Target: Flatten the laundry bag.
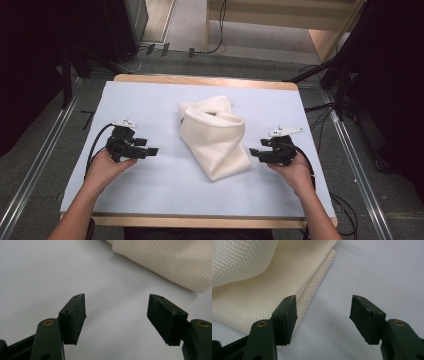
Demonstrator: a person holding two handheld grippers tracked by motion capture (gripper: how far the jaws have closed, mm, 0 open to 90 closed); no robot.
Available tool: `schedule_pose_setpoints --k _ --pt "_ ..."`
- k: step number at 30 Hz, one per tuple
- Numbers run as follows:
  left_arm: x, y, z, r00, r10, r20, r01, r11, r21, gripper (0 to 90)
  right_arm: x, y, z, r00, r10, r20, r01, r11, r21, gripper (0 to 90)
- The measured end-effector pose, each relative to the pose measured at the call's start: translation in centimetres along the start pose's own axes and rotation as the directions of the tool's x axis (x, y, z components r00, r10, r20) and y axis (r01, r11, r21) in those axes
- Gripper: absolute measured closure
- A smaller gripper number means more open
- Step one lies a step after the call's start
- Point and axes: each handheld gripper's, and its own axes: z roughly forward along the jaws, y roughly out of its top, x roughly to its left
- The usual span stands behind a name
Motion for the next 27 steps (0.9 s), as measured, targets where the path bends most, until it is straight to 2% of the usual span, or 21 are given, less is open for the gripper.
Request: schedule_pose_setpoints --k 2,6,11,21,25,27 --pt "0.02 0.02 -0.06 1.0000 -0.001 -0.005 0.001 1.0000 -0.004 32.3 -0.04 0.00 -0.06 1.0000 -0.004 0.003 0.004 1.0000 -0.004 39.6" --pt "-0.11 0.14 -0.31 0.9999 0.002 -0.017 -0.002 1.0000 -0.006 34.4 -0.21 0.08 -0.19 0.9995 0.029 0.010 -0.029 0.9996 0.006 42.4" --pt "-0.07 0.18 -0.36 0.9997 0.001 -0.026 -0.001 0.9999 -0.011 36.0 -0.41 0.34 -0.27 0.9983 0.056 -0.013 -0.056 0.9983 0.012 44.7" --pt "-0.16 0.34 -0.14 0.9985 0.019 -0.050 -0.020 0.9998 -0.005 36.8 -0.13 0.25 -0.42 0.9987 0.049 0.013 -0.049 0.9986 0.019 46.6" --pt "-0.20 0.49 0.14 0.9986 0.022 -0.048 -0.023 0.9997 -0.012 34.2 -0.12 0.20 -0.53 0.9988 0.049 0.012 -0.049 0.9987 0.017 48.3" --pt "-0.20 0.58 0.17 0.9989 0.022 -0.041 -0.023 0.9994 -0.025 29.0 -0.14 0.14 -0.58 0.9987 0.051 0.009 -0.051 0.9985 0.018 50.2"
